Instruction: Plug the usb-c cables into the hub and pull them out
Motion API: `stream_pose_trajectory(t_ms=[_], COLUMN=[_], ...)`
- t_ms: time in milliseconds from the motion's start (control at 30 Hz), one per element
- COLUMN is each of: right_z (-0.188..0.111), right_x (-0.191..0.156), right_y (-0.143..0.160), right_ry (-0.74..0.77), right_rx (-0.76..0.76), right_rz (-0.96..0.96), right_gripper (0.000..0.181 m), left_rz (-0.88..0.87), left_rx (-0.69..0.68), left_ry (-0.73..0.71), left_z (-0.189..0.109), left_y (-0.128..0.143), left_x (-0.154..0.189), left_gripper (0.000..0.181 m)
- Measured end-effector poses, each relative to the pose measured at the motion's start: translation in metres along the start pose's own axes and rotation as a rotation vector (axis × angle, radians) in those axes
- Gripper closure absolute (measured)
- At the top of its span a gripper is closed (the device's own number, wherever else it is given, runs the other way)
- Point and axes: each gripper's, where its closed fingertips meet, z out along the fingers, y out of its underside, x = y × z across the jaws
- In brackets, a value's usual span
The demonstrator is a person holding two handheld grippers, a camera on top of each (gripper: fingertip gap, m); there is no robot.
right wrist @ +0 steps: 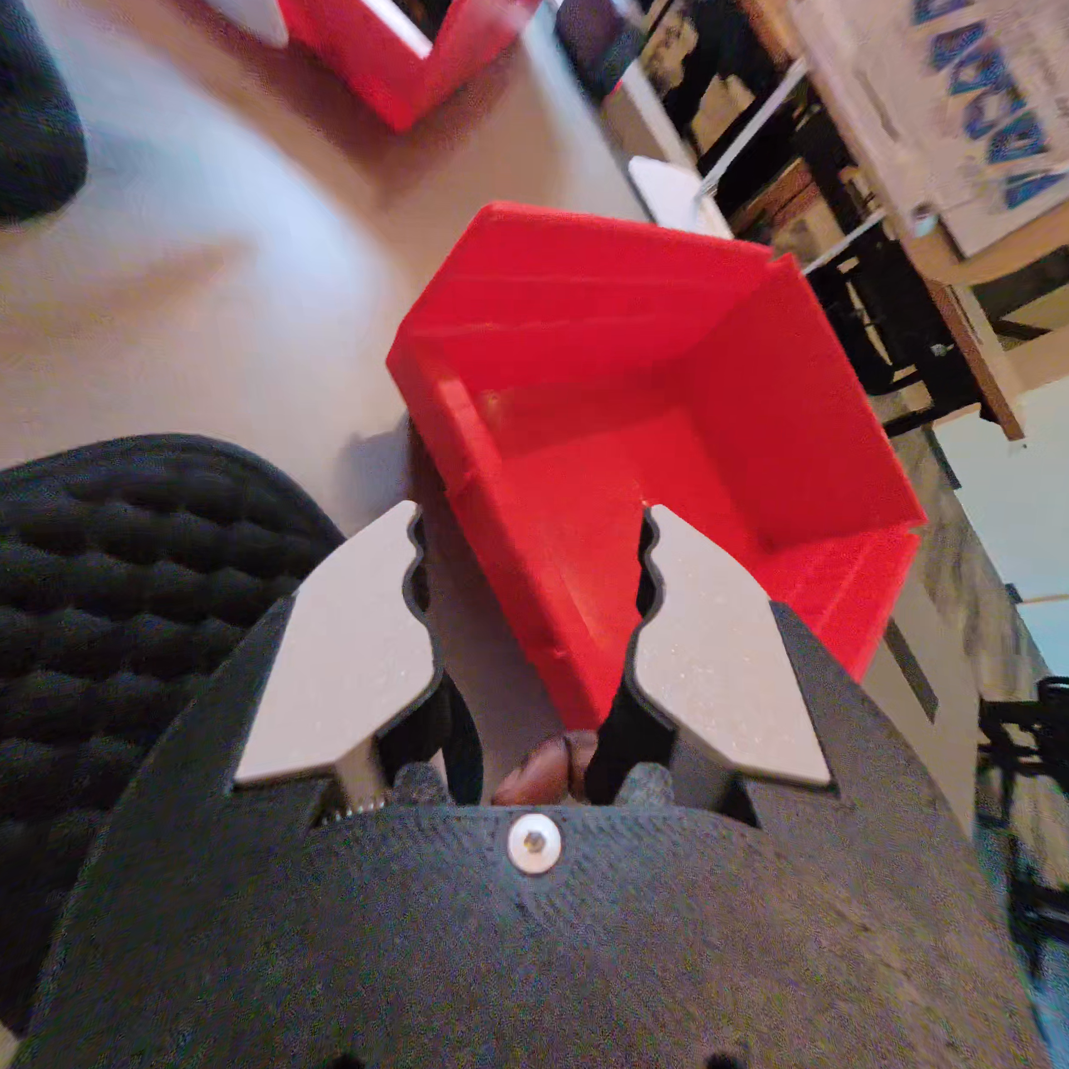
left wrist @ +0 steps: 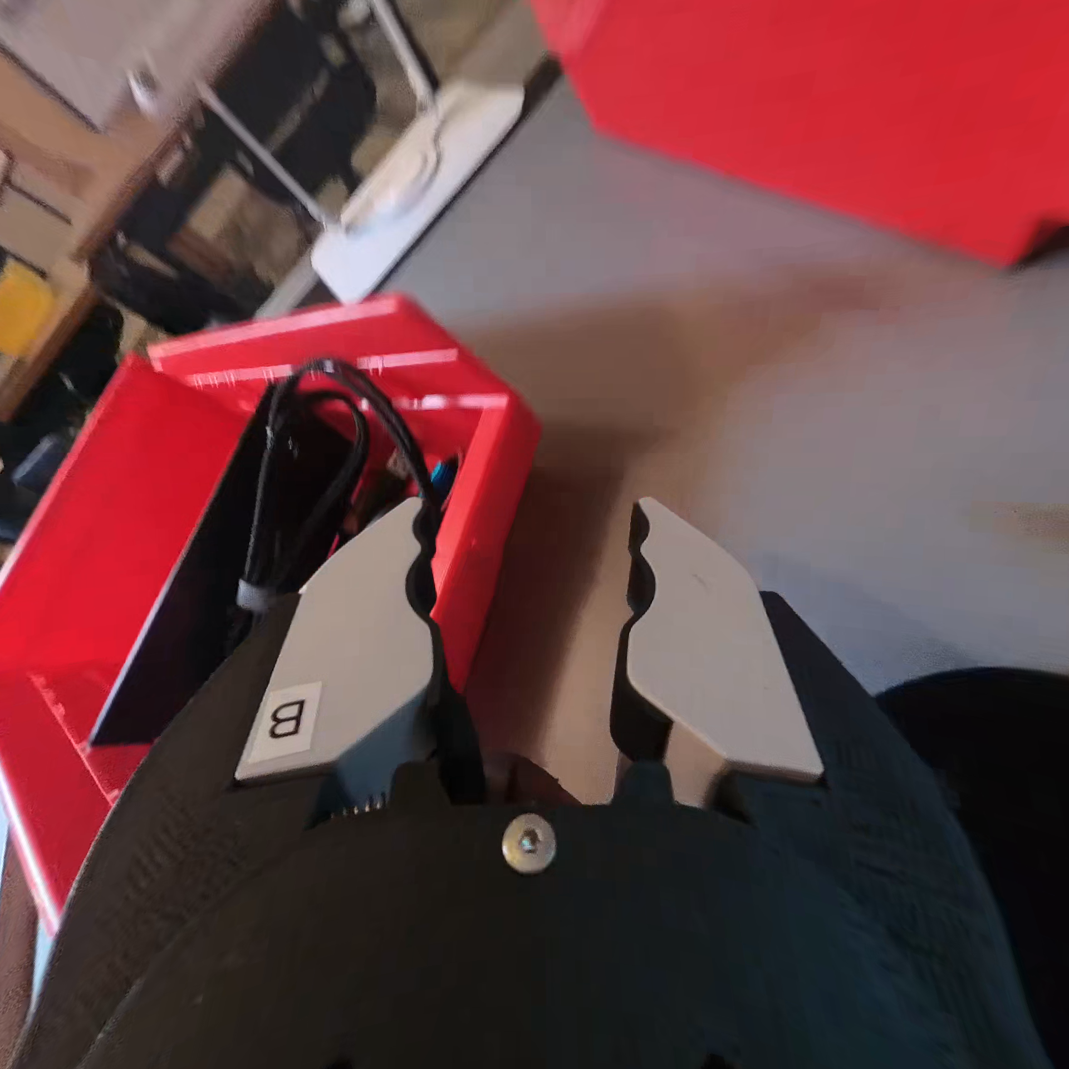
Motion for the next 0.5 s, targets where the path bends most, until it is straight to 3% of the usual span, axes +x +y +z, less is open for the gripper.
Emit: stream_pose_trajectory(t_ms=[67,133,233,500], right_z=[0.02,0.034,0.042,-0.004], right_x=[-0.012,-0.015,-0.012,0.031], right_y=[0.011,0.018,0.038,0.101], right_ry=[0.001,0.035,0.071,0.16], right_rx=[-0.124,-0.173,-0.254,-0.422], right_rz=[-0.095,-0.149,-0.16,-0.061], right_gripper=[0.112,0.124,0.142,0.137], left_rz=[0.011,0.061,0.117,0.1], left_rx=[-0.101,-0.191,-0.207,-0.21], left_ry=[-0.046,-0.098,-0.127,-0.008], left_z=[0.015,0.024,0.02,-0.027], left_y=[0.026,0.049,0.059,0.105], left_x=[-0.013,-0.025,-0.036,-0.05], left_gripper=[0.118,0.126,0.143,0.14])
